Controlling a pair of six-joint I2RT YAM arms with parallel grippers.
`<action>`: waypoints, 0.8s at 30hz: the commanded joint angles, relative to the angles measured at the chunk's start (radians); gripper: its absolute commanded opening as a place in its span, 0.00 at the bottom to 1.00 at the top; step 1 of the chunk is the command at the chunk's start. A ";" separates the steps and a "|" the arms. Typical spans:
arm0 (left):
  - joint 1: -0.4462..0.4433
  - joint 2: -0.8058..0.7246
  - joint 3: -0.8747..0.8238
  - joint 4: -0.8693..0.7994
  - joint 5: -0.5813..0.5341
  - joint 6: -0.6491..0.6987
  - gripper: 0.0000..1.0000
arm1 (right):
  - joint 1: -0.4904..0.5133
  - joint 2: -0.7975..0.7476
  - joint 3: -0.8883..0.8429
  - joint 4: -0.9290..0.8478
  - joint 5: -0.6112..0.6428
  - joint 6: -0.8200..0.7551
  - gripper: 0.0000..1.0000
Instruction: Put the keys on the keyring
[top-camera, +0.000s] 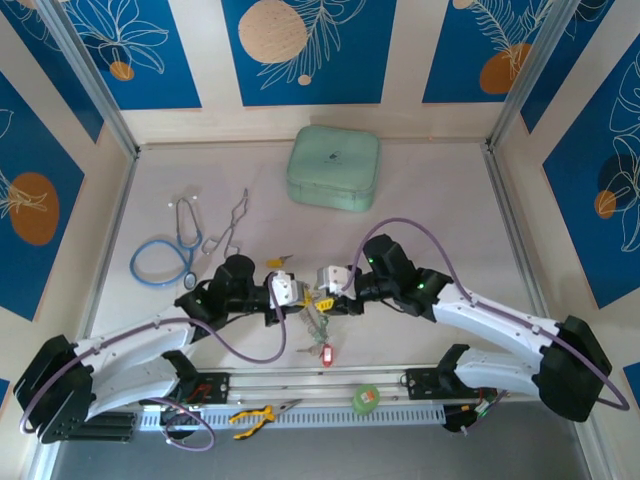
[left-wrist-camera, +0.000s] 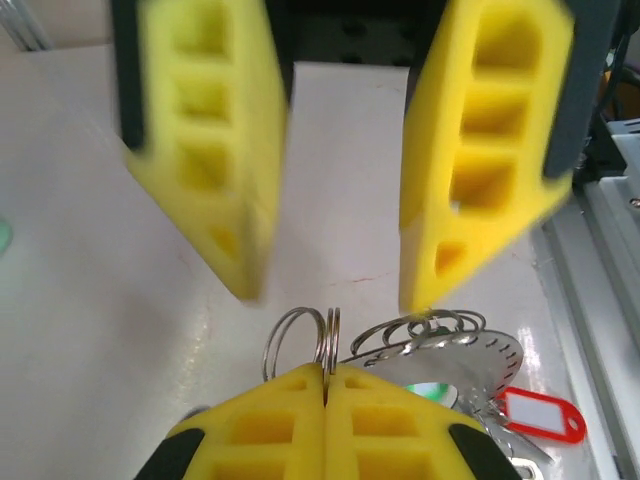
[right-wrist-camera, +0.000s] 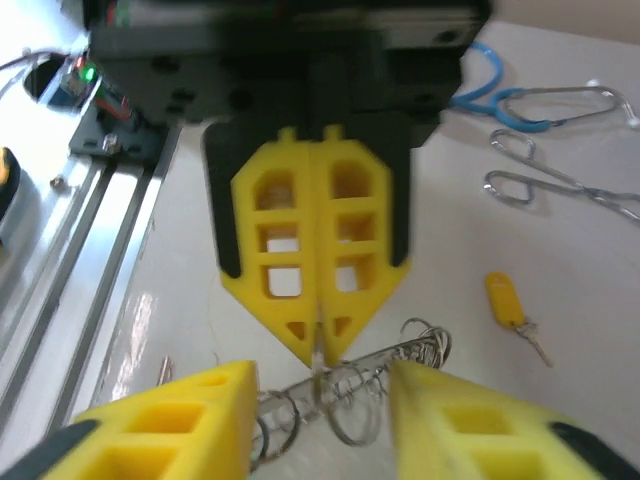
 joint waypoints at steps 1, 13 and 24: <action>-0.009 -0.043 -0.017 0.075 -0.019 0.072 0.00 | -0.056 -0.070 0.013 0.010 -0.010 0.127 0.48; -0.031 -0.071 -0.081 0.187 -0.073 0.243 0.00 | -0.101 0.069 0.323 -0.430 0.185 1.120 0.42; -0.032 -0.050 -0.105 0.254 -0.042 0.200 0.00 | 0.089 -0.063 0.197 -0.359 0.442 0.646 0.50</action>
